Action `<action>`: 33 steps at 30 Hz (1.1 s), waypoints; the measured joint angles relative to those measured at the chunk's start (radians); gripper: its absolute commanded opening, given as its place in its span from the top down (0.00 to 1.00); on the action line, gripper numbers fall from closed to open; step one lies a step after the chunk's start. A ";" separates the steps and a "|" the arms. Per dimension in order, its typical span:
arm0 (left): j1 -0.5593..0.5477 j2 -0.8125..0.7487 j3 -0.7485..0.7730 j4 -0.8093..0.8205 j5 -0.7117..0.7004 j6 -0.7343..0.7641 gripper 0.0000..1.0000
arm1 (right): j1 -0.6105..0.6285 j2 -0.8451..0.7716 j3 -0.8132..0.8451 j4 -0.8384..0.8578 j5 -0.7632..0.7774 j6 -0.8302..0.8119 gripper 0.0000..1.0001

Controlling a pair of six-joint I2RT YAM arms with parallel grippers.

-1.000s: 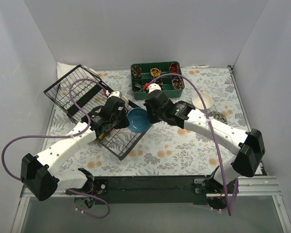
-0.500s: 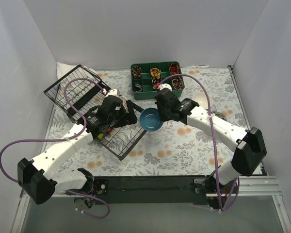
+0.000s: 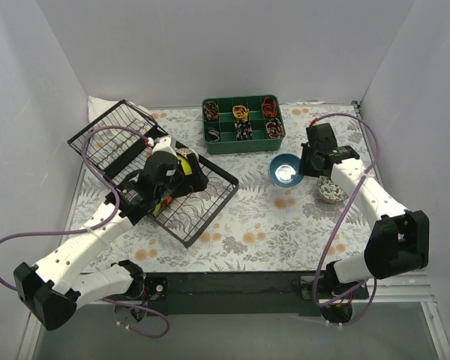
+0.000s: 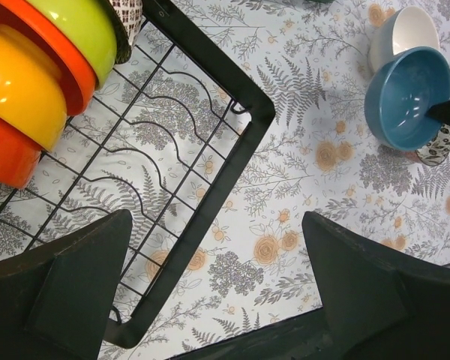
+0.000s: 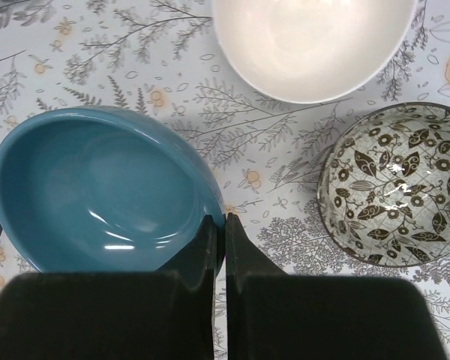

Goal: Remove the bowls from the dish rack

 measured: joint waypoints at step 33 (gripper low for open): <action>0.000 -0.041 -0.050 0.000 -0.023 0.000 0.02 | -0.261 0.166 -0.172 0.131 -0.187 -0.049 0.96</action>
